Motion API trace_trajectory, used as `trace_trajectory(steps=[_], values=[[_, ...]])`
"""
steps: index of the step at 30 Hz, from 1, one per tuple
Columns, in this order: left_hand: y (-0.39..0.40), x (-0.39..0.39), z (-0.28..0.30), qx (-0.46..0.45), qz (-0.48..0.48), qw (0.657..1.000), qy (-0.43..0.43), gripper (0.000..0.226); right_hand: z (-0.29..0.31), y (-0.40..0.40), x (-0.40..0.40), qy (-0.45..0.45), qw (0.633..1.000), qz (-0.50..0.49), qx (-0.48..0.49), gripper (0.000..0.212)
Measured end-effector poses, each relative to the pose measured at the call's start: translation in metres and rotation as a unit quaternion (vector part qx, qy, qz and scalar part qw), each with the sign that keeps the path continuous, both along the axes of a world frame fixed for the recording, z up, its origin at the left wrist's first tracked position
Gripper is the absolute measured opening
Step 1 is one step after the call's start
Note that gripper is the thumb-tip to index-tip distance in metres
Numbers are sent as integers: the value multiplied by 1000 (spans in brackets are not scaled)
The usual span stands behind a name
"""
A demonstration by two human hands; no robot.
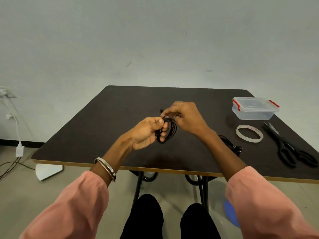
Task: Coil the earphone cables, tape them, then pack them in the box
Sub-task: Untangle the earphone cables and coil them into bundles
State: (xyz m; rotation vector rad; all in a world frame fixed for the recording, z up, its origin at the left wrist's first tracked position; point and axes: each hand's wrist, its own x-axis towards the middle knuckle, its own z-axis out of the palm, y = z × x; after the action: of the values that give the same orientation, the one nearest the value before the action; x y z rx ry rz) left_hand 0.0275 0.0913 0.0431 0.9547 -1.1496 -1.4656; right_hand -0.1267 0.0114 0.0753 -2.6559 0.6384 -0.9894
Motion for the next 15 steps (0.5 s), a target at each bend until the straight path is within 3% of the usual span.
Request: trace_trajectory(steps=[4, 8, 9, 12, 15], values=[[-2, -2, -4, -3, 29, 1000, 6, 30, 1, 5, -3, -15, 970, -9, 242, 24], [-6, -3, -6, -7, 76, 997, -6, 29, 1, 8, -12, -76, 898, 40, 432, 24], [-7, -4, -6, -7, 97, 995, -32, 28, -1, 8, -14, -67, 899, 42, 432, 22], [-9, -10, -8, -13, 167, 978, -124, 24, -5, 5, -11, 19, 946, -38, 321, 20], [-12, -13, -12, -52, 235, 940, -243, 15, -8, 4, -6, 90, 960, -113, 241, 17]])
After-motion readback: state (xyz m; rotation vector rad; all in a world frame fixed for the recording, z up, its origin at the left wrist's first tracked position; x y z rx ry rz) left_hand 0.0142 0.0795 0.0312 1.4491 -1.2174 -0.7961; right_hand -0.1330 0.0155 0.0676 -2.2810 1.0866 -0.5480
